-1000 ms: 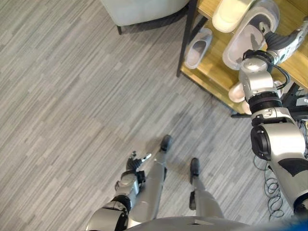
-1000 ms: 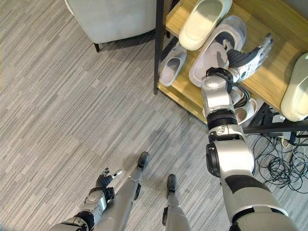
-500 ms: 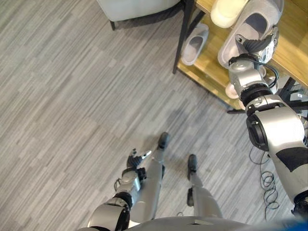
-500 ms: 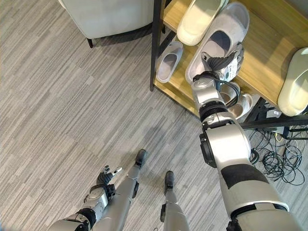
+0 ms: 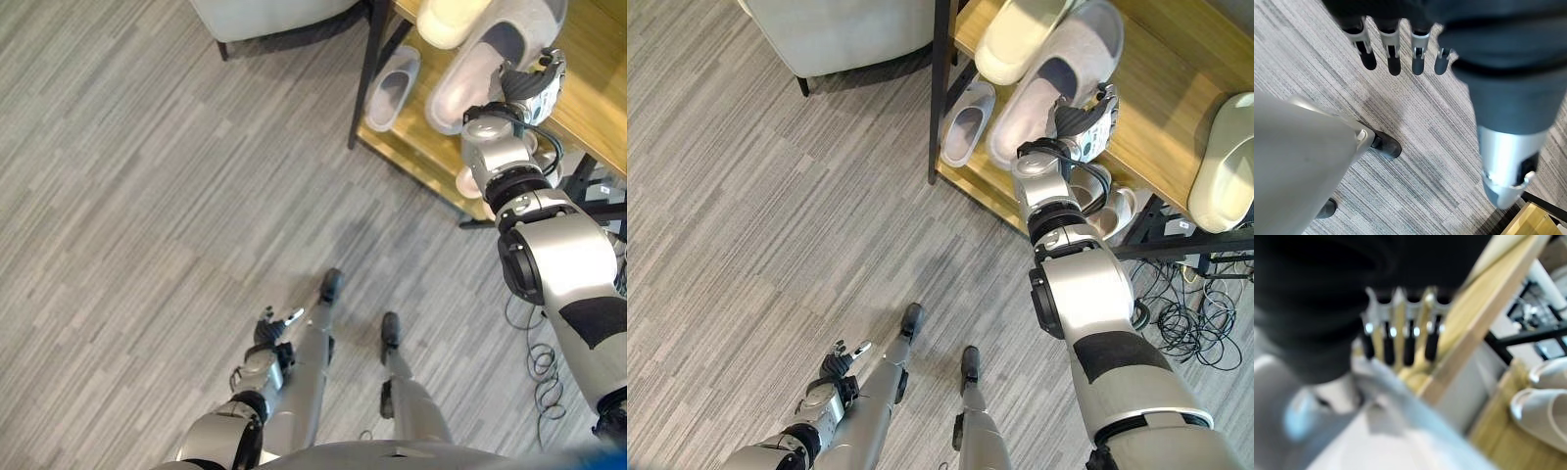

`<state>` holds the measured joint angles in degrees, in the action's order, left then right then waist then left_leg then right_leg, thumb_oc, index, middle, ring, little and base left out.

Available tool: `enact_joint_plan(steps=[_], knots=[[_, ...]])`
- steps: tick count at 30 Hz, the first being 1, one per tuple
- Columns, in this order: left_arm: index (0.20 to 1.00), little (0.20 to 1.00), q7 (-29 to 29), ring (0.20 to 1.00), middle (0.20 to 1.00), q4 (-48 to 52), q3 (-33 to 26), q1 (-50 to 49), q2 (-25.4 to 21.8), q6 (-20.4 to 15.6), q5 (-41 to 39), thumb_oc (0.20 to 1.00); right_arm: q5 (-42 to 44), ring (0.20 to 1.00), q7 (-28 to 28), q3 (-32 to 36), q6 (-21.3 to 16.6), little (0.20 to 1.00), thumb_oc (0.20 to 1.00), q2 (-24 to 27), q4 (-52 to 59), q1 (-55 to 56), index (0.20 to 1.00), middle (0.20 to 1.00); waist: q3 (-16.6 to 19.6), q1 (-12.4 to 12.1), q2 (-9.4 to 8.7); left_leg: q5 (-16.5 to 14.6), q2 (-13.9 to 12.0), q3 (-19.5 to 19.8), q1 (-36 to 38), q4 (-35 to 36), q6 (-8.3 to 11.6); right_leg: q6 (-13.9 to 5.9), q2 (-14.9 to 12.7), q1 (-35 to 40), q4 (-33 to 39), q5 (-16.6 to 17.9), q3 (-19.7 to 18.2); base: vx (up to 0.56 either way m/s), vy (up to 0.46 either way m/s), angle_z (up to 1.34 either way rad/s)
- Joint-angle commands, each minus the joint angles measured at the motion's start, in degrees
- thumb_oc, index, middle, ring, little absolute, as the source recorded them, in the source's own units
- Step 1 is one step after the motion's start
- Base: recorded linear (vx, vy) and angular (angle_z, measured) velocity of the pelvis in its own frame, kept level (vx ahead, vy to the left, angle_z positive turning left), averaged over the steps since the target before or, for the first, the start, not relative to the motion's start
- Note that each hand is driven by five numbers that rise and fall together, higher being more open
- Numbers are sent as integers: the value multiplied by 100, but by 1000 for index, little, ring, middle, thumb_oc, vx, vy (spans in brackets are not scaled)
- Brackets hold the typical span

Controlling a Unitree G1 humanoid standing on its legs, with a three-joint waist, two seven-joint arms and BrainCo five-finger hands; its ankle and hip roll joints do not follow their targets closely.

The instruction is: Arrange the slippers neatly on the shoe rack.

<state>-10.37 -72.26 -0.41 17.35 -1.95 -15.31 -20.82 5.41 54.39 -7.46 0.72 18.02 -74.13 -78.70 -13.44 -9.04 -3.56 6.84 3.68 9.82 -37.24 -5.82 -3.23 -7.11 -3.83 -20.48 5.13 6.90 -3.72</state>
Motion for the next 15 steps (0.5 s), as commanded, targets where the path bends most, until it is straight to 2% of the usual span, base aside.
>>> enact_joint_plan(steps=[1,7,15], knots=[[1000,1000,-50,1000,1000,-433,-15,580,130,-13,-7,1000,-111,200,236,-197,-366,200,200,251,86,-568,200,200,-168,-159,211,-165,-72,576,935,893,360,79,230,760,-13,-700,121,0,0,0],[1000,1000,-63,1000,1000,-540,-57,665,125,-11,-24,1000,-168,200,629,189,-644,200,200,331,244,-317,200,200,-172,-130,204,-220,-63,522,1009,851,313,88,232,844,-13,-683,107,0,0,0],[1000,1000,-89,1000,1000,-605,-167,790,87,-7,14,1000,-194,200,836,651,-850,200,200,389,675,152,200,200,-205,-77,214,-285,-66,454,999,742,257,69,208,876,-13,-655,100,-13,6,-1]])
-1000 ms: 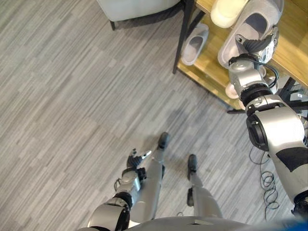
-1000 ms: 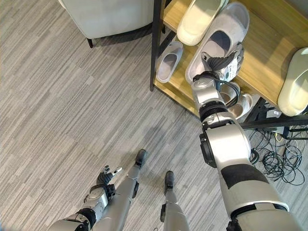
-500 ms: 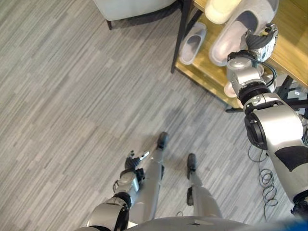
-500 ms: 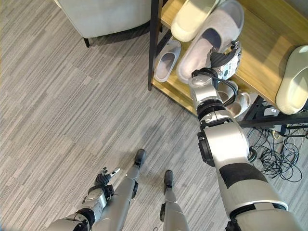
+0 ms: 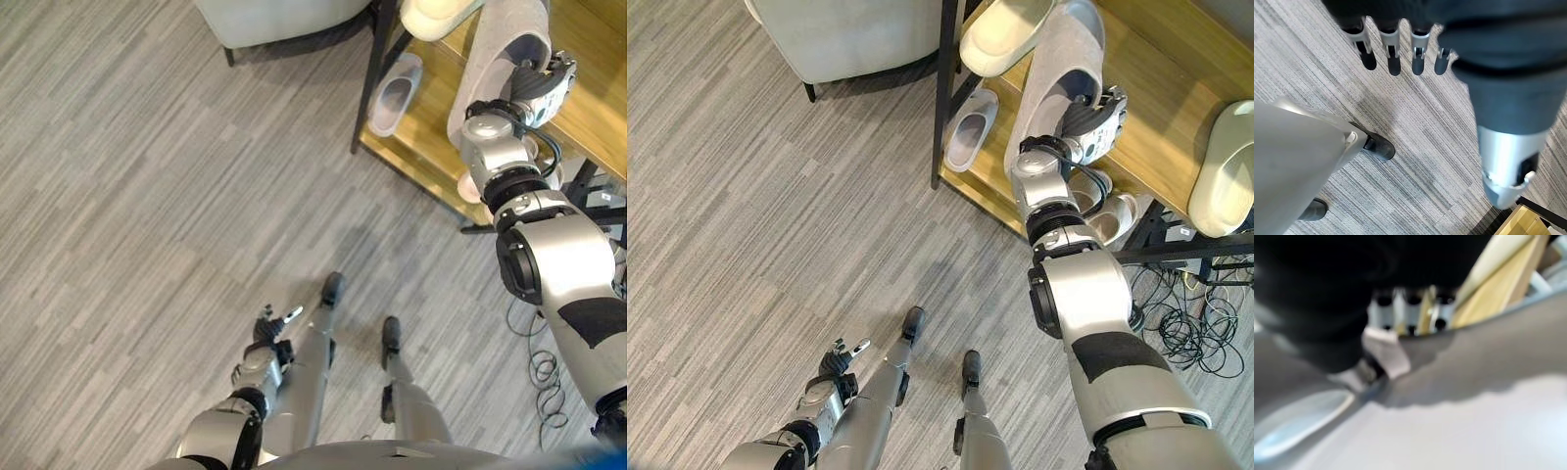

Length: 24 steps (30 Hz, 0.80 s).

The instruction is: Arrange the slippers neatly on the shoe rack.

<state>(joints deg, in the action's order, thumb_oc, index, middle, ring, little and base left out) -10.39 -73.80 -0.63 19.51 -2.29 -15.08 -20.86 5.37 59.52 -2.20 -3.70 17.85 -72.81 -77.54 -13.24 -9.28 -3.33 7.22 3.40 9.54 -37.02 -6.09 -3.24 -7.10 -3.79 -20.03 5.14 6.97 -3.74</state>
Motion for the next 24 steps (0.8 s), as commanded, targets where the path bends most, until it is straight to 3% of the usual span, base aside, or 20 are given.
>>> enact_joint_plan(steps=[1,5,10,11,12,13,14,15,16,17,19,24], knots=[[1000,1000,-93,1000,1000,-420,-166,573,107,-40,29,1000,-271,200,340,237,-461,200,200,392,833,236,200,200,-227,-44,190,-347,-40,457,983,735,253,59,196,842,-14,-644,101,-33,16,-4],[1000,1000,-129,1000,1000,-328,-292,580,55,-3,106,1000,-603,200,19,574,-423,200,200,300,2196,1292,200,200,-214,4,148,-505,-57,353,977,455,230,51,170,946,-14,-611,82,-30,18,-6],[1000,1000,-377,1000,1000,37,-436,320,-177,-94,317,1000,-1091,200,-1039,827,-542,200,200,184,4216,3688,200,200,-148,93,-35,-1012,-77,317,964,-345,199,29,199,1130,-355,-685,-32,12,6,-5],[1000,1000,-499,1000,1000,279,-488,137,-359,-98,406,1000,-1098,200,-1427,798,-664,200,200,-141,4776,4676,200,200,-37,76,-144,-1239,-115,330,1135,-578,237,41,256,1243,-612,-824,-116,74,-18,-17],[1000,1000,-501,1000,1000,287,-481,120,-359,-96,407,1000,-1099,200,-1430,799,-655,200,200,-147,4795,4699,200,200,-34,66,-147,-1250,-116,324,1141,-588,237,42,256,1251,-615,-828,-123,129,7,-42],[1000,1000,-594,1000,1000,614,-553,-170,-463,-17,453,1000,-1081,200,-1749,704,-529,200,200,-489,5449,5782,200,200,76,56,-236,-1386,-152,305,1371,-749,294,28,262,1372,-909,-805,-144,74,13,-42],[1000,1000,-597,1000,1000,623,-548,-188,-464,-13,454,1000,-1082,200,-1751,701,-520,200,200,-494,5468,5805,200,200,79,51,-238,-1393,-153,301,1381,-753,294,29,263,1382,-908,-807,-148,81,38,-44],[1000,1000,-483,1000,1000,1204,-215,-1624,-728,-243,862,1000,-1108,200,-1756,1031,-471,200,200,-498,5860,6584,200,200,103,-28,-205,-1427,-85,409,1493,-856,338,-25,206,1486,-1090,-674,-50,7,24,-30],[1000,1000,-484,1000,1000,1208,-212,-1629,-728,-242,862,1000,-1109,200,-1756,1031,-469,200,200,-499,5864,6591,200,200,124,-20,-208,-1407,-84,416,1478,-838,340,-25,204,1467,-1086,-667,-43,33,83,-13],[1000,1000,-633,1000,1000,1497,-2,-2114,-736,-496,1034,1000,-942,200,-1873,972,-434,200,200,-879,6123,7431,200,200,176,-32,-195,-1411,-65,450,1676,-754,350,-76,152,1520,-1241,-408,35,37,87,7],[1000,1000,-678,1000,1000,1437,139,-2188,-737,-528,1100,1000,-1009,200,-1983,914,-532,200,200,-1036,6120,8209,200,200,319,-23,-162,-1378,-106,433,1944,-662,349,-135,122,1535,-1659,-110,90,64,154,23],[1000,1000,-636,1000,1000,1271,186,-2194,-617,-641,979,1000,-973,200,-2020,827,-742,200,200,-1180,5749,8420,200,200,399,-42,-63,-1275,-126,399,2229,-431,293,-125,161,1398,-2131,-38,177,44,161,-11]])
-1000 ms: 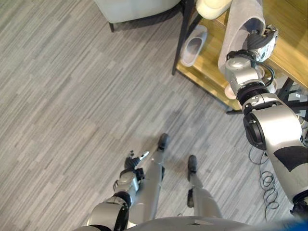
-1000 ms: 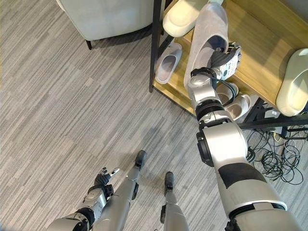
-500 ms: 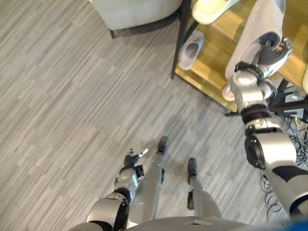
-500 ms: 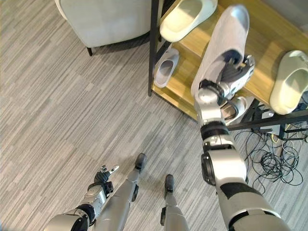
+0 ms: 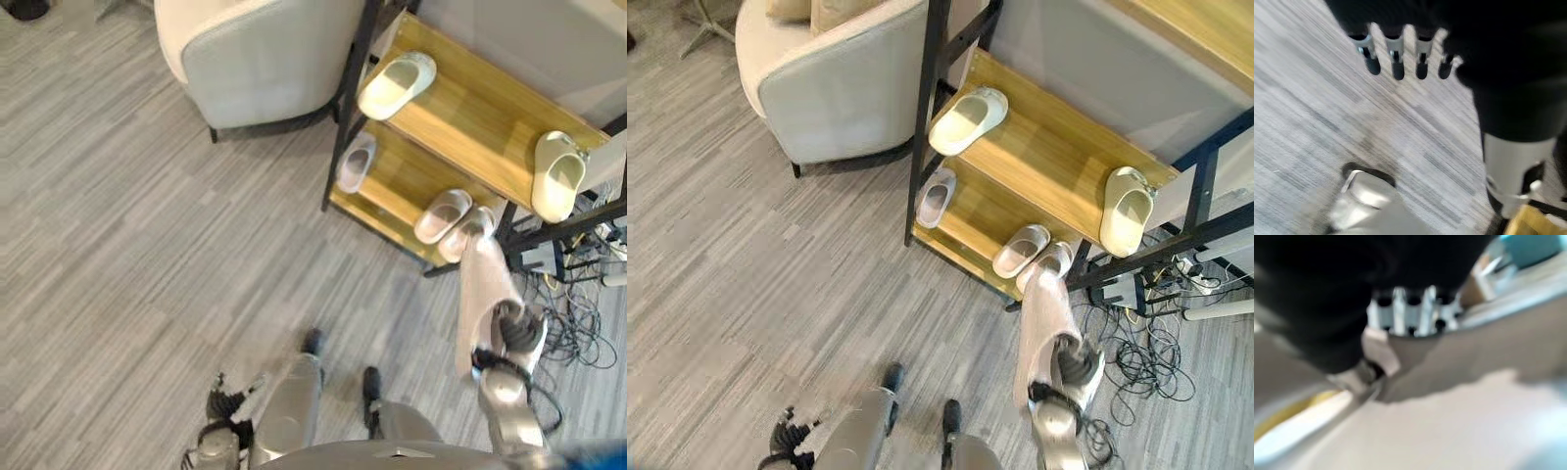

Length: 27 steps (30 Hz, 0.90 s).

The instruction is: Arrange the slippers neatly on the shoe rack.

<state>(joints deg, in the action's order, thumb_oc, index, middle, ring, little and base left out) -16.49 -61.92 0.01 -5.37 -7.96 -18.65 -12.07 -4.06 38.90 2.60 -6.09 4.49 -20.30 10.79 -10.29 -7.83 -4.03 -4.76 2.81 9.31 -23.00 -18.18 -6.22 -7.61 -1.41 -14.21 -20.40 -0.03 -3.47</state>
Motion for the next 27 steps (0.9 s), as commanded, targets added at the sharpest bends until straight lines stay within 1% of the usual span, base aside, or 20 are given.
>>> enact_joint_plan(steps=[1,2,3,6,8,11,13,14,15,16,17,18,19,20,21,22,23,24,26,27], knots=[[1000,1000,69,1000,1000,41,128,264,22,-429,-9,1000,-56,200,93,299,-555,200,200,138,358,-299,200,200,156,-203,-4,-18,6,397,932,929,537,-18,-92,733,736,520,305,142,180,-10],[1000,1000,113,1000,1000,-25,149,268,41,-485,-50,1000,-38,200,100,288,-570,200,200,99,275,-257,200,200,167,-175,36,-13,7,449,1009,1017,501,118,6,518,923,264,341,185,124,-14],[1000,1000,163,1000,1000,-59,198,262,62,-516,-61,1000,-21,200,128,314,-592,200,200,105,215,-222,200,200,148,-139,36,-33,34,484,1036,1020,486,130,22,372,1125,196,367,206,33,-15],[1000,1000,295,1000,1000,-209,322,159,72,-571,-55,1000,1,200,163,317,-683,200,200,151,63,-238,200,200,57,-8,36,-234,134,610,1314,1023,474,73,-117,-116,1623,560,633,275,-43,-5],[1000,1000,329,1000,1000,-270,388,122,60,-590,-16,1000,-66,200,223,342,-739,200,200,223,-16,-272,200,200,-48,72,82,-420,152,814,1602,995,488,16,-155,-363,1777,797,748,336,-80,47],[1000,1000,360,1000,1000,-364,401,107,53,-635,-4,1000,-105,200,293,401,-845,200,200,289,-151,-376,200,200,-189,63,77,-631,148,1066,1982,939,520,-42,-230,-501,1877,1039,954,320,-128,52],[1000,1000,402,1000,1000,-438,409,56,21,-653,111,1000,-82,200,316,437,-870,200,200,303,-213,-384,200,200,-121,75,40,-754,71,1208,2230,1047,602,114,-220,-370,1875,1068,832,271,-115,55],[1000,1000,402,1000,1000,-439,409,56,22,-654,111,1000,-82,200,316,437,-871,200,200,303,-213,-383,200,200,-126,72,47,-756,60,1206,2245,1056,603,118,-210,-358,1877,1067,833,354,-174,82],[1000,1000,365,1000,1000,-535,354,-3,-4,-670,159,1000,-62,200,294,412,-892,200,200,313,-391,-358,200,200,34,85,29,-821,-182,1212,2400,1099,803,450,-110,-344,1749,1007,787,259,-146,93],[1000,1000,365,1000,1000,-535,354,-4,-2,-671,159,1000,-61,200,294,411,-894,200,200,316,-392,-357,200,200,33,82,41,-828,-199,1210,2412,1108,806,455,-96,-338,1747,1002,789,458,-284,66],[1000,1000,383,1000,1000,-608,253,-2,14,-680,108,1000,-36,200,241,360,-928,200,200,363,-535,-392,200,200,127,68,67,-672,-463,1098,2396,910,1068,674,1,-232,1690,899,865,296,-231,4],[1000,1000,368,1000,1000,-660,182,50,11,-681,82,1000,-34,200,244,316,-969,200,200,384,-579,-419,200,200,135,51,65,-435,-572,1000,2248,520,1255,758,66,-99,1735,863,916,293,-229,-23],[1000,1000,368,1000,1000,-662,181,52,12,-682,82,1000,-34,200,245,316,-970,200,200,386,-581,-420,200,200,133,49,74,-451,-580,1000,2244,502,1257,760,76,-95,1737,863,919,152,-156,-1],[1000,1000,375,1000,1000,-664,139,140,10,-677,52,1000,1,200,266,320,-1013,200,200,386,-554,-455,200,200,103,57,59,-185,-639,911,1884,-152,1349,801,72,0,1792,812,970,97,-116,39],[1000,1000,397,1000,1000,-616,111,269,29,-650,14,1000,40,200,307,339,-1035,200,200,407,-517,-511,200,200,38,80,24,23,-678,756,1418,-751,1245,844,21,48,1818,739,1035,121,-156,47],[1000,1000,397,1000,1000,-584,93,355,32,-623,11,1000,35,200,356,348,-1042,200,200,429,-522,-577,200,200,10,98,-4,8,-763,570,1237,-853,1109,869,8,50,1814,649,1075,121,-147,46],[1000,1000,376,1000,1000,-555,126,506,41,-589,38,1000,82,200,403,415,-1048,200,200,502,-530,-722,200,200,-43,137,-27,-97,-894,203,921,-504,1015,888,-49,42,1800,461,1219,89,-99,30],[1000,1000,375,1000,1000,-555,126,508,43,-589,38,1000,83,200,403,416,-1048,200,200,504,-530,-723,200,200,-47,132,-22,-103,-900,199,931,-502,1016,889,-44,46,1795,455,1216,100,-53,40],[1000,1000,369,1000,1000,-532,231,607,80,-557,84,1000,165,200,401,454,-1086,200,200,530,-544,-819,200,200,-120,131,1,-247,-707,104,673,-7,1074,912,-67,79,1718,296,1260,123,40,46],[1000,1000,370,1000,1000,-510,277,615,100,-553,96,1000,206,200,397,450,-1099,200,200,554,-544,-847,200,200,-139,104,57,-87,-557,151,517,261,1111,933,-35,99,1695,219,1279,230,159,35]])
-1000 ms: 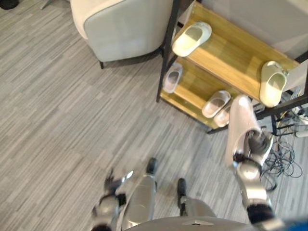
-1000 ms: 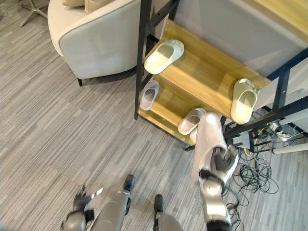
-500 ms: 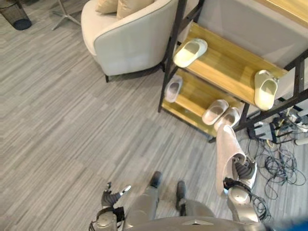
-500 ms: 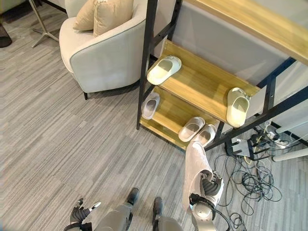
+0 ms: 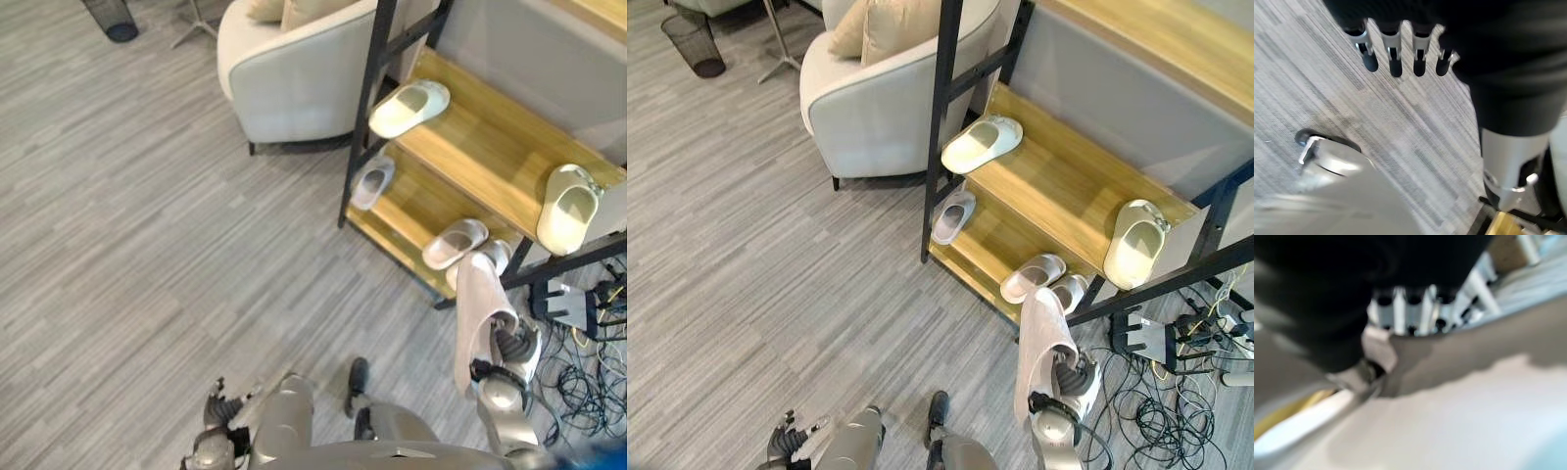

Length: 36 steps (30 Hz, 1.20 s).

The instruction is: Arrange the slippers neatly on the shoe rack.

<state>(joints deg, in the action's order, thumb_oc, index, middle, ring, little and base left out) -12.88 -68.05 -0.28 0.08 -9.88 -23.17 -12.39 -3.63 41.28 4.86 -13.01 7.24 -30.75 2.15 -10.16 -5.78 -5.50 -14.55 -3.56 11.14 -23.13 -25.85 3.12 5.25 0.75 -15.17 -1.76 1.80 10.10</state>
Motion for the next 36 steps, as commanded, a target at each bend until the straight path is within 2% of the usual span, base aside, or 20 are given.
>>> enact_joint_plan(steps=[1,2,4,5,6,8,10,11,12,14,16,19,22,25,26,27,28,29,33,36], knots=[[1000,1000,21,1000,1000,197,317,72,340,-91,97,1000,375,200,101,167,-273,200,200,268,712,-86,200,200,-155,-258,383,1536,445,190,157,1737,191,-274,-84,303,-181,-147,-83,175,139,30],[1000,1000,21,1000,1000,198,317,70,340,-91,96,1000,376,200,101,166,-266,200,200,268,720,-81,200,200,-165,-260,380,1540,447,186,180,1752,191,-273,-88,315,-186,-156,-86,180,139,27],[1000,1000,62,1000,1000,156,250,111,309,-109,26,1000,360,200,163,33,95,200,200,113,1264,-24,200,200,-158,-418,446,2063,631,250,-219,2194,190,-248,125,462,-195,-372,-174,220,120,-5],[1000,1000,141,1000,1000,31,213,110,243,-74,45,1000,332,200,173,-91,415,200,200,-66,1601,46,200,200,-143,-629,477,2271,703,-62,-428,2396,169,-212,333,802,-125,-538,-355,243,145,-31],[1000,1000,141,1000,1000,31,213,110,243,-74,45,1000,332,200,173,-90,415,200,200,-66,1601,46,200,200,-146,-631,476,2271,702,-64,-425,2397,169,-212,332,805,-125,-538,-358,403,225,-67],[1000,1000,142,1000,1000,-378,109,-184,116,-17,19,1000,159,200,16,-263,618,200,200,-299,1922,600,200,200,54,-788,295,2325,589,0,66,2474,-139,-429,333,1231,-26,-514,-516,415,209,-72],[1000,1000,131,1000,1000,-476,127,-294,-31,47,134,1000,242,200,-4,-299,636,200,200,-503,1946,855,200,200,158,-788,68,2124,671,116,142,2148,-248,-648,210,1431,-24,-583,-587,288,170,-63],[1000,1000,131,1000,1000,-475,127,-297,-33,48,135,1000,242,200,-3,-301,636,200,200,-505,1948,859,200,200,156,-792,64,2117,672,111,145,2140,-250,-649,207,1437,-24,-585,-592,257,183,-33],[1000,1000,142,1000,1000,-430,65,-379,-190,61,158,1000,342,200,-26,-293,615,200,200,-649,1834,1008,200,200,226,-836,-67,1926,644,100,257,1939,-340,-833,111,1453,-380,-632,-541,191,196,-11],[1000,1000,140,1000,1000,-300,24,-528,-224,-21,82,1000,329,200,-30,-196,240,200,200,-520,1237,1084,200,200,177,-802,-70,1701,654,85,280,1599,-394,-1078,-6,1264,-1111,-229,-473,145,209,-24],[1000,1000,100,1000,1000,-225,63,-473,-181,-60,45,1000,312,200,-50,-247,35,200,200,-527,817,880,200,200,162,-735,14,1532,595,137,333,1485,-417,-1159,-81,1009,-1598,-56,-366,92,137,-16],[1000,1000,33,1000,1000,-145,85,-412,-129,-59,26,1000,284,200,-9,-283,-49,200,200,-514,533,586,200,200,104,-654,94,1396,506,175,459,1493,-442,-1067,-226,661,-1642,51,-248,128,56,-5],[1000,1000,-13,1000,1000,-116,182,-362,-66,-24,114,1000,311,200,-9,-261,-53,200,200,-487,350,455,200,200,14,-514,115,1191,408,216,805,1644,-430,-947,-357,347,-831,59,-225,209,-71,3],[1000,1000,-71,1000,1000,-112,238,-271,21,-20,119,1000,355,200,-3,-157,-42,200,200,-426,393,362,200,200,-131,-378,144,1050,294,301,1175,1819,-352,-1005,-601,-56,-198,523,-205,282,-117,39],[1000,1000,-52,1000,1000,-183,301,-97,13,22,46,1000,403,200,-67,-3,10,200,200,-393,502,250,200,200,-184,-282,201,1004,244,474,1448,1999,-298,-1144,-640,-339,-168,730,-392,326,-138,23],[1000,1000,-51,1000,1000,-185,302,-94,16,21,46,1000,403,200,-68,1,10,200,200,-390,501,248,200,200,-201,-288,216,998,230,474,1476,2009,-295,-1140,-628,-316,-169,724,-389,426,-180,47],[1000,1000,-48,1000,1000,-174,346,-160,22,29,203,1000,406,200,-79,154,-25,200,200,-345,399,270,200,200,-139,-254,168,979,271,675,1616,2171,-198,-1122,-548,-113,-82,703,-749,335,-156,53],[1000,1000,-74,1000,1000,-182,270,-253,27,41,191,1000,494,200,-66,60,372,200,200,-439,1204,295,200,200,-56,-232,132,986,171,723,1736,2315,-106,-1034,-484,-56,-108,670,-811,439,-227,80],[1000,1000,-28,1000,1000,-296,266,-390,63,-89,176,1000,275,200,-12,87,97,200,200,-275,640,683,200,200,71,-153,144,948,-223,759,1902,2368,186,-748,-258,44,-247,457,-840,278,-213,41],[1000,1000,17,1000,1000,-71,282,-213,229,-87,107,1000,331,200,58,154,-113,200,200,-278,504,405,200,200,25,-74,177,1024,-489,458,1349,1525,431,-533,-236,134,-366,188,-552,145,-226,20]])
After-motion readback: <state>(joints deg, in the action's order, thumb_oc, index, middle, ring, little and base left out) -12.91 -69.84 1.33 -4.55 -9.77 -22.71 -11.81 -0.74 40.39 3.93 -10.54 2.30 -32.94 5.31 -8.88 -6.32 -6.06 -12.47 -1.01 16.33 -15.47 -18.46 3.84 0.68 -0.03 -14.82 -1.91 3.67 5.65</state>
